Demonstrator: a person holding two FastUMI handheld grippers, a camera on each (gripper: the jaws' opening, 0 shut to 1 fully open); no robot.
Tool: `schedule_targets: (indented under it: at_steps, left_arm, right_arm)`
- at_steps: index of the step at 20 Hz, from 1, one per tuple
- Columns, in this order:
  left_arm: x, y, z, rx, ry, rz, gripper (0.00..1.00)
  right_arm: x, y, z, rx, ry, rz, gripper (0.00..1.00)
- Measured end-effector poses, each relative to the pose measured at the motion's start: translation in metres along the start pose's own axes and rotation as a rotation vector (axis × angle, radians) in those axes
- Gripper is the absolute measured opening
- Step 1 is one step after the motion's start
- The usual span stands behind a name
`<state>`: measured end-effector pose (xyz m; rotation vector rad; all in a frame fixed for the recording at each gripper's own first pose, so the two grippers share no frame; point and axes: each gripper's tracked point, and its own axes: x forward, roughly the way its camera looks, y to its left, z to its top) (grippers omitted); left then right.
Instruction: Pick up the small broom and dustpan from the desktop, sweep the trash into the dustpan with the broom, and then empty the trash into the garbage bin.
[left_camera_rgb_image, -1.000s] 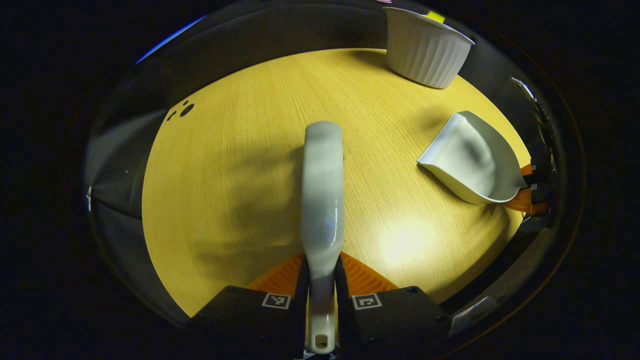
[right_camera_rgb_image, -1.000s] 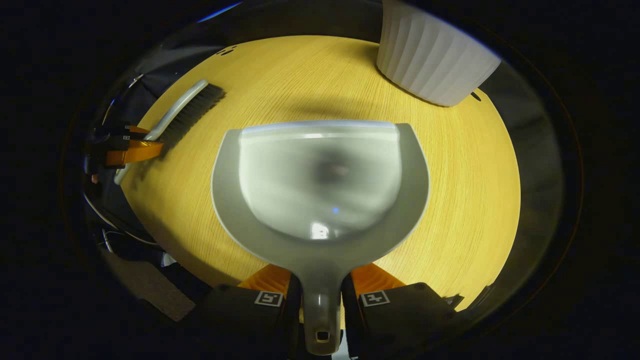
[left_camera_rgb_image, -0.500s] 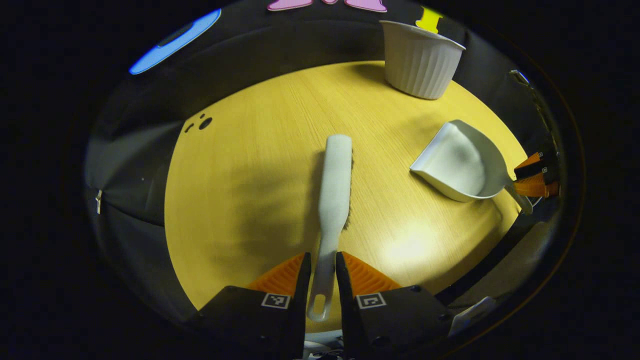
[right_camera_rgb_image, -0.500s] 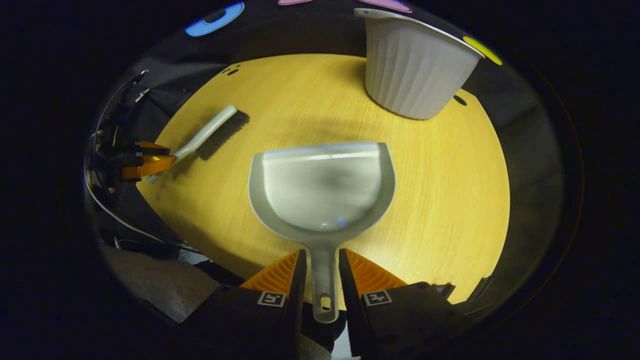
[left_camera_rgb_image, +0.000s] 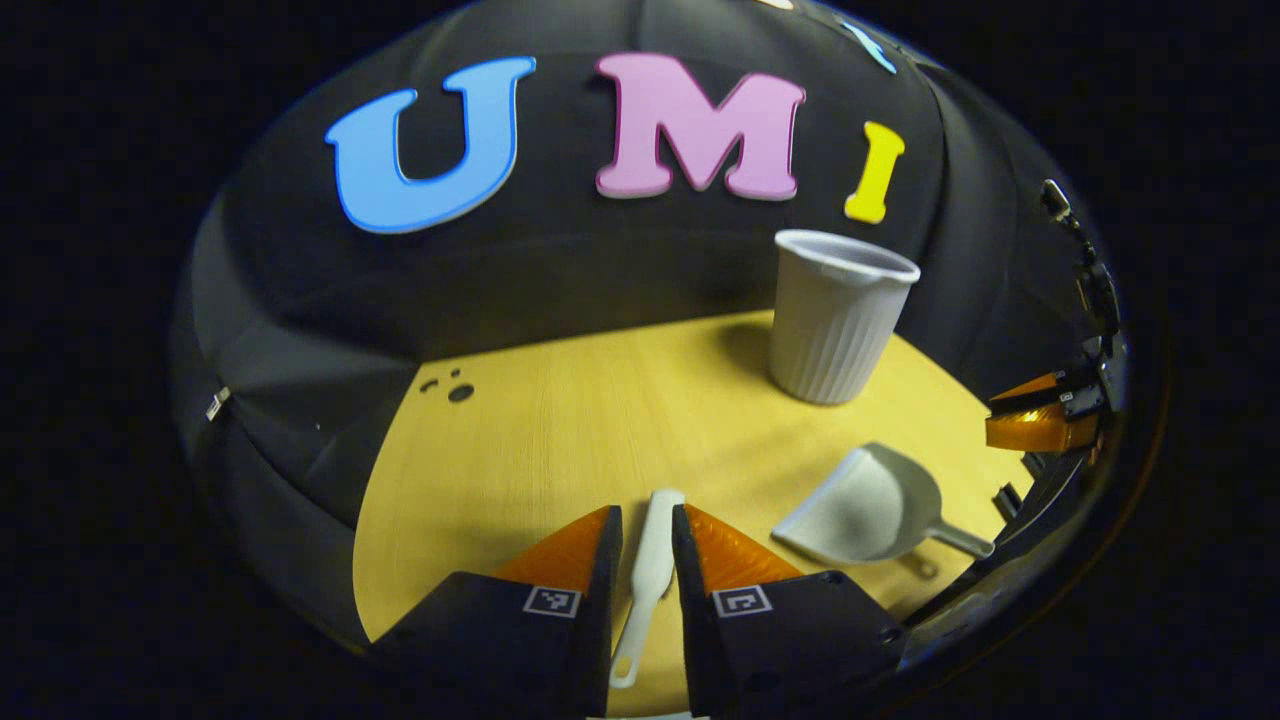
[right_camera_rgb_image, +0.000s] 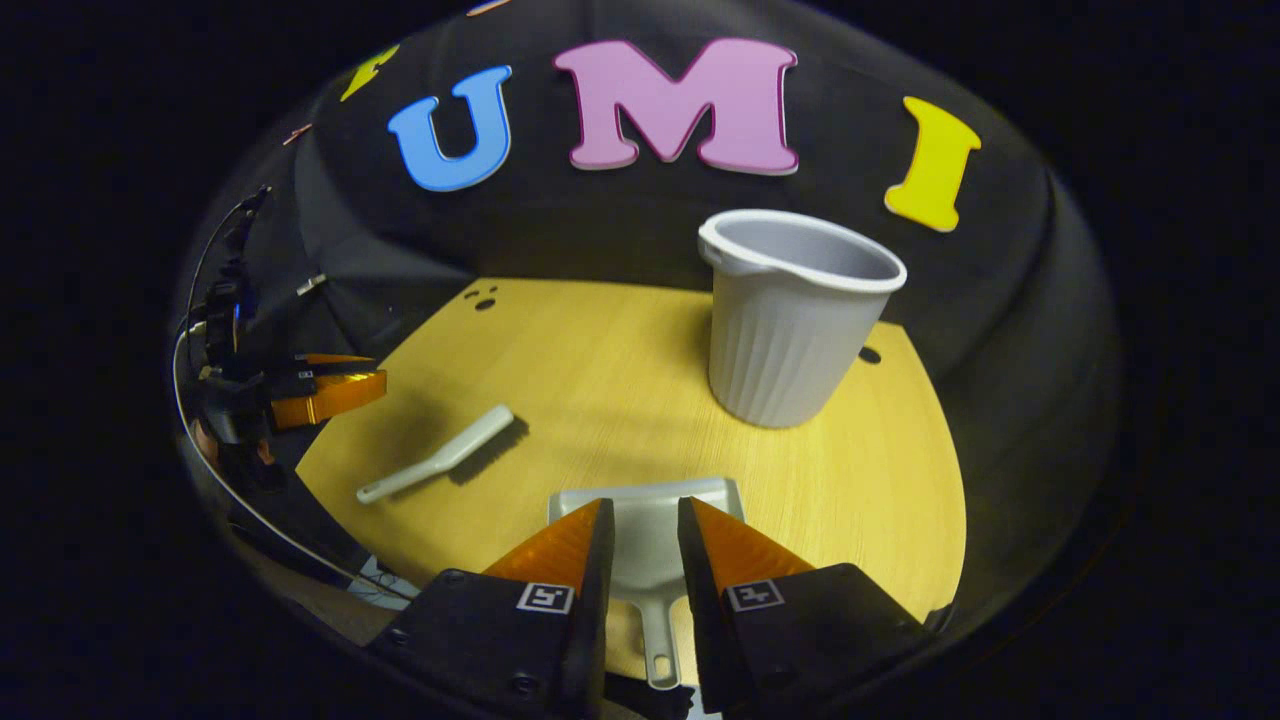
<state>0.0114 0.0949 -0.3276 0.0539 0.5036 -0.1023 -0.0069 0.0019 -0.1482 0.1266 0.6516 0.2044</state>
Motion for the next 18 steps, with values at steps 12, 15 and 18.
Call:
schedule_targets:
  at_steps: [12,15,18]
  left_arm:
    - [-0.037,-0.009,0.078,-0.086,-0.298,-0.032,0.46]
    - [-0.042,-0.009,0.080,-0.087,-0.307,-0.024,0.47]
    - [-0.047,-0.010,0.077,-0.062,-0.299,-0.014,0.54]
  right_arm:
    - [-0.031,0.019,0.078,-0.094,-0.321,-0.070,0.41]
    - [-0.033,0.018,0.082,-0.082,-0.334,-0.069,0.43]
    - [-0.035,0.018,0.082,-0.071,-0.340,-0.062,0.45]
